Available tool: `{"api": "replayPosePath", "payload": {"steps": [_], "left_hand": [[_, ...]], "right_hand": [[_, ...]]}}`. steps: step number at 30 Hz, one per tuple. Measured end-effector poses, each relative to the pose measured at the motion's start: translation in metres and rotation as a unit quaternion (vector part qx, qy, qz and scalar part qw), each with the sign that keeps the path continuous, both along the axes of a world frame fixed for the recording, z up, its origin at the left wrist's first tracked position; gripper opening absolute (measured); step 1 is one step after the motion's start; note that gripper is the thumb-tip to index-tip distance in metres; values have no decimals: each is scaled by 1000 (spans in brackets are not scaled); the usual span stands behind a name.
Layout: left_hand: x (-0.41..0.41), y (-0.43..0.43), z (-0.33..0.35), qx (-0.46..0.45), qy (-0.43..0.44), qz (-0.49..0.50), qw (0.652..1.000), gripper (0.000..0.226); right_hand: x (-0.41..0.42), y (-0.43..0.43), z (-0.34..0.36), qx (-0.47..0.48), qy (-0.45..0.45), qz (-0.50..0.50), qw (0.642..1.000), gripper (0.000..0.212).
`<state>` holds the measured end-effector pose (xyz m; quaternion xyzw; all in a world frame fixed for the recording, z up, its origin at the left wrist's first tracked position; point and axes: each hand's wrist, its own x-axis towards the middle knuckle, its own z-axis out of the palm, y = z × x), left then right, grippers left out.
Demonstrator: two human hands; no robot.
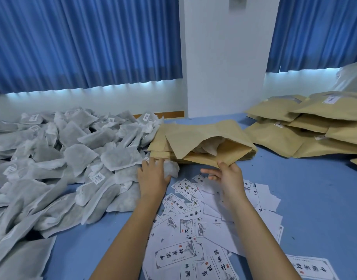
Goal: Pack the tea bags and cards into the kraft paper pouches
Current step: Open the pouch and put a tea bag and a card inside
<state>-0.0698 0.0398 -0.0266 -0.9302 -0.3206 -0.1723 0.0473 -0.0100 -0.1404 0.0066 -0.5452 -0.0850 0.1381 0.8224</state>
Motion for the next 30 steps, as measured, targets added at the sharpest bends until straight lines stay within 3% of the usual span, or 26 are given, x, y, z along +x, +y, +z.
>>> {"api": "replayPosePath", "payload": {"steps": [3, 8, 10, 13, 19, 21, 23, 25, 28, 30], "left_hand": [[-5, -12, 19, -34, -34, 79, 996, 45], [-30, -13, 28, -166, 184, 226, 942, 57], [-36, -16, 24, -192, 181, 230, 937, 73], [-43, -16, 25, -237, 156, 224, 932, 80], [-44, -20, 38, -218, 187, 199, 937, 90], [-50, -21, 50, -242, 175, 148, 943, 88], [-62, -20, 71, -293, 151, 37, 943, 73], [-77, -25, 93, -375, 123, -96, 914, 55], [-81, -54, 118, -474, 15, -273, 837, 44], [-62, -74, 119, -432, -72, -303, 846, 43]], "right_hand": [[1, -1, -2, -10, -5, -7, 1000, 21], [-1, 0, -2, -22, -22, 12, 999, 21], [-3, 2, -2, -33, -28, 38, 998, 20], [-9, 4, -1, -47, -35, 62, 996, 17], [-12, 3, 0, -44, -14, 62, 997, 10], [-11, 3, -1, -45, -7, 76, 996, 10], [-10, 5, -3, -58, -16, 67, 996, 10], [-8, 6, -4, -59, -28, 64, 996, 10], [-7, 7, -8, -50, -34, 61, 996, 9], [-7, 8, -10, -48, -52, 62, 996, 11]]}}
